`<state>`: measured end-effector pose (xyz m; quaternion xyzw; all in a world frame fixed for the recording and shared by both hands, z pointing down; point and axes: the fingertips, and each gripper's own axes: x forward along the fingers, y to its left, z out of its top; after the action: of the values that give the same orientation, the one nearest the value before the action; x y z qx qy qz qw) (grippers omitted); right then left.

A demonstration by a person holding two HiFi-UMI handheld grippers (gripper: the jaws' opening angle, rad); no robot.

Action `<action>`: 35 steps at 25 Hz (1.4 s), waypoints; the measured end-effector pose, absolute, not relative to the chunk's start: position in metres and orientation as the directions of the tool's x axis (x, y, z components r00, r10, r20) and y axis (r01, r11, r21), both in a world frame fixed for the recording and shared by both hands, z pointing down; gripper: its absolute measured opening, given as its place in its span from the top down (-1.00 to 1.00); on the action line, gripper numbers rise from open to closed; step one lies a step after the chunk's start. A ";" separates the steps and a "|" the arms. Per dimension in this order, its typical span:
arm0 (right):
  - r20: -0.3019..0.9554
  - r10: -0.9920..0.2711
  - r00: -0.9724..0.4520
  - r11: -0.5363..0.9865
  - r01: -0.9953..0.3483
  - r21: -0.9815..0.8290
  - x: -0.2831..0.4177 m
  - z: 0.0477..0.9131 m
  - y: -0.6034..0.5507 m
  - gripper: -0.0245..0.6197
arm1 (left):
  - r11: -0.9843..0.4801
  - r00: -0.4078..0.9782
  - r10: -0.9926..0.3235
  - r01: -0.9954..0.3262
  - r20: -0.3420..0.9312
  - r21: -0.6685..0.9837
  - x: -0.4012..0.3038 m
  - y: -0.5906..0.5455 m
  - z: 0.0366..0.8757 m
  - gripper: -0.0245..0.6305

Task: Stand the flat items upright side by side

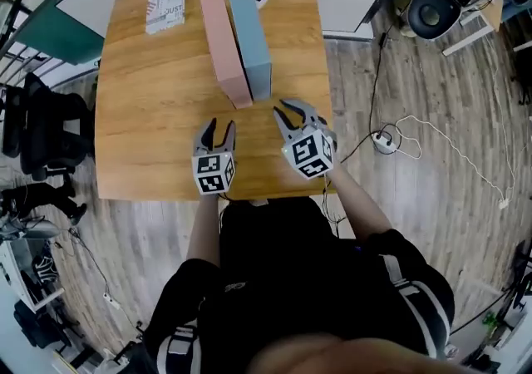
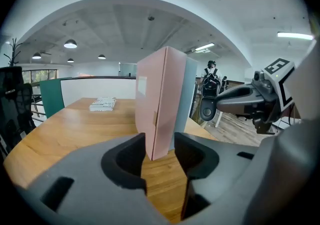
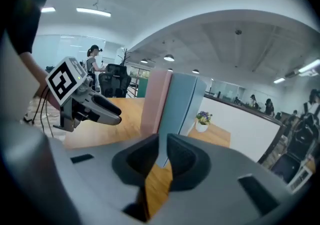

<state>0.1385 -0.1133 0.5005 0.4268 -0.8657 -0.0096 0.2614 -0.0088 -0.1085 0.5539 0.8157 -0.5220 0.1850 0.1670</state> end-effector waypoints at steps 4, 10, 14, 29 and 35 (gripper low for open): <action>0.438 -0.766 -0.471 0.588 -0.788 0.181 0.134 0.524 -0.093 0.90 | -0.417 0.365 -0.782 -0.909 0.504 0.011 -0.005 -0.090 0.558 0.93; 0.428 -0.830 -0.358 0.465 -0.868 0.175 0.119 0.531 -0.088 0.90 | -0.481 0.482 -0.724 -0.866 0.493 0.139 -0.023 -0.089 0.560 0.93; 0.413 -0.861 -0.297 0.393 -0.904 0.169 0.083 0.523 -0.067 0.91 | -0.544 0.552 -0.689 -0.822 0.470 0.168 -0.038 -0.075 0.548 0.93; 0.193 -0.971 -0.142 0.168 -0.978 0.125 0.077 0.408 -0.014 0.91 | -0.665 0.665 -0.706 -0.741 0.245 0.093 -0.048 -0.060 0.428 0.93; 0.043 -0.991 -0.130 0.135 -0.979 0.153 0.090 0.333 -0.022 0.91 | -0.666 0.664 -0.739 -0.746 0.113 0.026 -0.047 -0.070 0.352 0.93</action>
<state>0.0897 -0.0217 0.3326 0.6561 -0.7504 -0.0436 0.0670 -0.0465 -0.0696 0.3517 0.9115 -0.4072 0.0465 0.0350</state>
